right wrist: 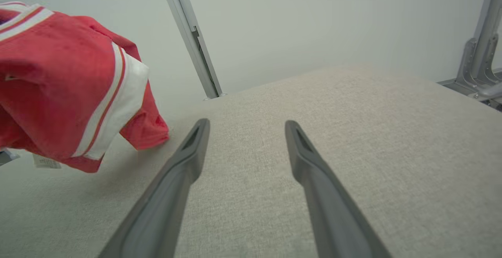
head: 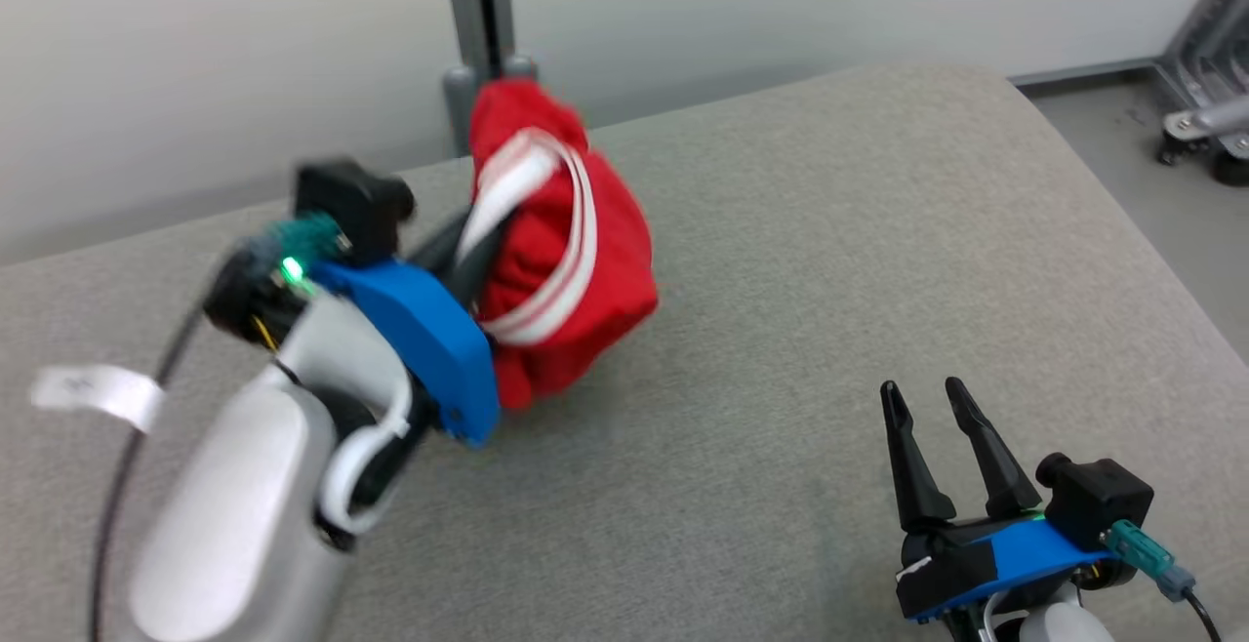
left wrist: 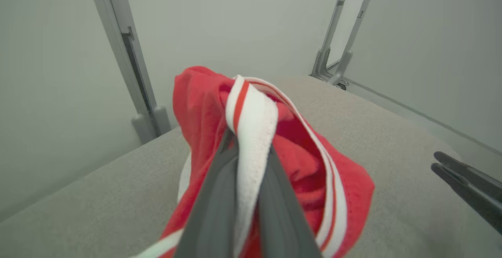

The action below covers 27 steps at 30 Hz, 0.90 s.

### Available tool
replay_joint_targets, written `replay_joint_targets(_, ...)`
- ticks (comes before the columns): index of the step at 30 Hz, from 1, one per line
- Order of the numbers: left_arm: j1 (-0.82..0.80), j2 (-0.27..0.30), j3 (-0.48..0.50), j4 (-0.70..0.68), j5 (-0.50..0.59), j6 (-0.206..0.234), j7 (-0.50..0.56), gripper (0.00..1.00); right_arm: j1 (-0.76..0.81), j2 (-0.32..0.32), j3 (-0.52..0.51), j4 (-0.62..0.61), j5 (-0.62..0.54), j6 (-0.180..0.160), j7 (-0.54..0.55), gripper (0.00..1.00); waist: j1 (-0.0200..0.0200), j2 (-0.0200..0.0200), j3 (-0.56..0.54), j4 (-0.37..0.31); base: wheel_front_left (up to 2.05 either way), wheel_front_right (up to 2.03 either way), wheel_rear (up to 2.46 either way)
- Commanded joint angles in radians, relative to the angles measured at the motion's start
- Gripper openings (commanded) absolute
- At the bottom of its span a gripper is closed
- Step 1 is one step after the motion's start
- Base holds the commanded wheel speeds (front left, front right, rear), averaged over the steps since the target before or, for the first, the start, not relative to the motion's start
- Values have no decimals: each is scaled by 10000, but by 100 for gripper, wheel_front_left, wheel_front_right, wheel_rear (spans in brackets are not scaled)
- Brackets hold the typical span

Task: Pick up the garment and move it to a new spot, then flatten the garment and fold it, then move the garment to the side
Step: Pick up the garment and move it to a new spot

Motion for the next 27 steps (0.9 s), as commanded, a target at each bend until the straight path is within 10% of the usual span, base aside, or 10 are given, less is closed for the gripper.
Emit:
replay_joint_targets(1, 387, -210, -165, 488, 67, -5, -449, 0, -91, -49, 41, 8, 79, 3, -43, 100, 0, 0, 33, -208, 0, 0, 0)
replay_joint_targets(5, 982, -678, -643, 2157, 406, 138, -1301, 0, -113, -43, 122, 93, 117, 5, -49, 100, 0, 0, 115, -446, 0, 0, 0)
replay_joint_targets(7, 1087, -857, -849, 2912, 589, 181, -1563, 49, -82, -46, 142, 125, 114, 5, -50, 100, 0, 0, 90, -477, 0, 0, 0)
replay_joint_targets(8, 1139, -986, -898, 3253, 573, 229, -1661, 100, -54, -46, 149, 139, 111, 3, -49, 100, 0, 0, 59, -479, 0, 0, 0)
replay_joint_targets(27, 3470, -1141, 695, 2790, 89, 968, -6476, 100, 683, -46, -486, -157, -604, 5, 364, 100, 0, 0, -990, 1629, 0, 0, 0)
